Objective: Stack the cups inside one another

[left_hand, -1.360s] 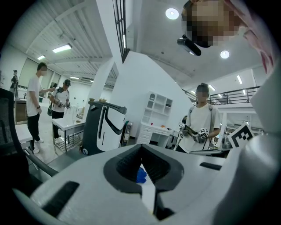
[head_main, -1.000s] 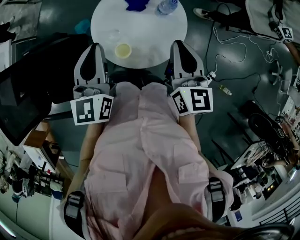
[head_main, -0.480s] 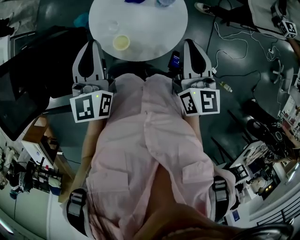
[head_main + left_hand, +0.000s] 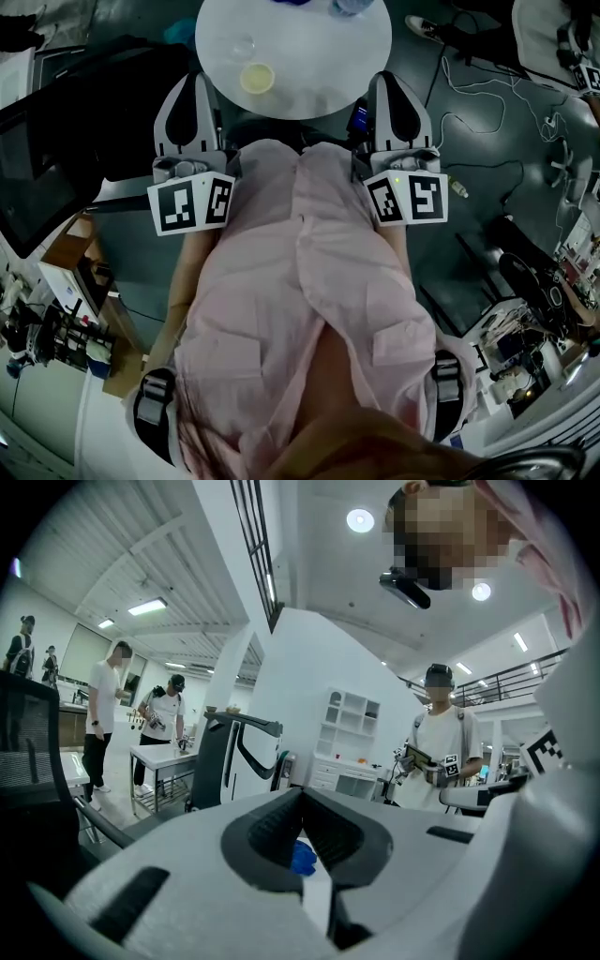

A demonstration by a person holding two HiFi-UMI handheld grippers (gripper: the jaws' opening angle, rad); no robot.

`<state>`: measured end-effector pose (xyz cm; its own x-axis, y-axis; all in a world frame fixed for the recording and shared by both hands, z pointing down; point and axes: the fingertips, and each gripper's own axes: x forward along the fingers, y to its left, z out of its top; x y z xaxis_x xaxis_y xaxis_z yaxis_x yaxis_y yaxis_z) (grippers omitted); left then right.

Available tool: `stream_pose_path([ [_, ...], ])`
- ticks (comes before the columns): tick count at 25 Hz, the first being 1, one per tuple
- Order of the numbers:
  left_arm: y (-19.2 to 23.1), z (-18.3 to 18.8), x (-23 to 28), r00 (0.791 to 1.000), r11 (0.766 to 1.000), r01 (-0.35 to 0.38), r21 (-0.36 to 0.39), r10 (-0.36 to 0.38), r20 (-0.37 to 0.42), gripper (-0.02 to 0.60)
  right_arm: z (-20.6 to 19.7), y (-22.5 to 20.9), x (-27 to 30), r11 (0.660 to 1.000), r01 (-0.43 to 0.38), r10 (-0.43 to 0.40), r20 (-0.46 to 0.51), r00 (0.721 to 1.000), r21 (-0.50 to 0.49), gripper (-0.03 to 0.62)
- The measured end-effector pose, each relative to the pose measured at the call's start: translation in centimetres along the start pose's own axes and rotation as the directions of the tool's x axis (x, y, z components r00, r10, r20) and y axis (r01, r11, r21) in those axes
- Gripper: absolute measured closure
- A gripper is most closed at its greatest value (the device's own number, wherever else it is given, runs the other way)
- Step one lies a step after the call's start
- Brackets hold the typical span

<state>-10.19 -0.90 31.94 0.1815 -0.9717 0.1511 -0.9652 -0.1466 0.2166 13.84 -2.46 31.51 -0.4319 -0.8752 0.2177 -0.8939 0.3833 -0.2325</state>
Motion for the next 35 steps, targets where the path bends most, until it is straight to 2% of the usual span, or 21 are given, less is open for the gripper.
stream_pose_path([
  [12, 0.6, -0.2, -0.1, 0.999, 0.999, -0.053, -0.011, 0.053, -0.013, 0.566, -1.0, -0.7, 0.2, 0.999, -0.004, 0.005, -0.027, 1.000, 0.048, 0.559],
  [35, -0.1, -1.1, 0.2, 0.999, 0.999, -0.033, -0.005, 0.033, -0.029, 0.566, -1.2, -1.0, 0.3, 0.999, -0.020, 0.021, -0.029, 0.999, 0.049, 0.559],
])
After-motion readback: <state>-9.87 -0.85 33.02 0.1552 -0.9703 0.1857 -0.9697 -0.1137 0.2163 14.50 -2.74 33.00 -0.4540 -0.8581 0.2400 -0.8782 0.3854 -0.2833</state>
